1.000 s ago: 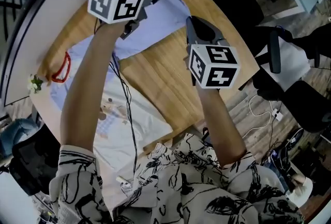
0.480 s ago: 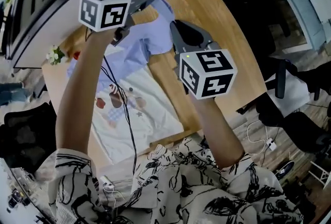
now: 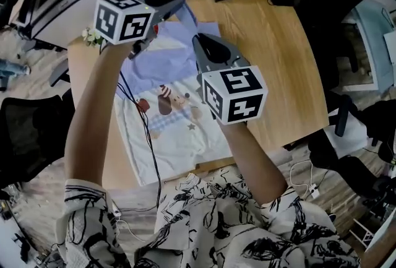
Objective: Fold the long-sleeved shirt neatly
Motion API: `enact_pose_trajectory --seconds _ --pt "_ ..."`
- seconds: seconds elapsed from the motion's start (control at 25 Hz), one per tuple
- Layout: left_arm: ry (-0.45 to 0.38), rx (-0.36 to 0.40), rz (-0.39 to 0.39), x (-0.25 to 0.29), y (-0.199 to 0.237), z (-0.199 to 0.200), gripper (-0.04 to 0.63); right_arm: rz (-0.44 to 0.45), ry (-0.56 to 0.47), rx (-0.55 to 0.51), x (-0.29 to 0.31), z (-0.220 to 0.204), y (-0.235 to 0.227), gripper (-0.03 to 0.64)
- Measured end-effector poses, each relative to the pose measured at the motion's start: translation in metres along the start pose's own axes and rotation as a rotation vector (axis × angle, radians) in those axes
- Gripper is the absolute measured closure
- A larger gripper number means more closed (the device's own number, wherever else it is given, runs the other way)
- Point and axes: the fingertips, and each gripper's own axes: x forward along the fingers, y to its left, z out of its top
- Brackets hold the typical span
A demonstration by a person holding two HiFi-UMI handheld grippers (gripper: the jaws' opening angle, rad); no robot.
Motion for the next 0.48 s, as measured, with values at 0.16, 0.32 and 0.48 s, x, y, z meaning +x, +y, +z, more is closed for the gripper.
enact_pose_trajectory --seconds 0.16,0.32,0.48 --pt "0.026 -0.014 0.049 -0.045 0.026 -0.034 0.58 0.064 0.042 -0.01 0.031 -0.02 0.05 0.586" --pt "0.053 -0.04 0.068 -0.08 0.049 -0.071 0.578 0.082 0.085 -0.018 0.059 -0.042 0.086 0.586" --pt "0.086 -0.062 0.073 -0.103 0.065 -0.109 0.578 0.101 0.132 -0.032 0.082 -0.068 0.117 0.586"
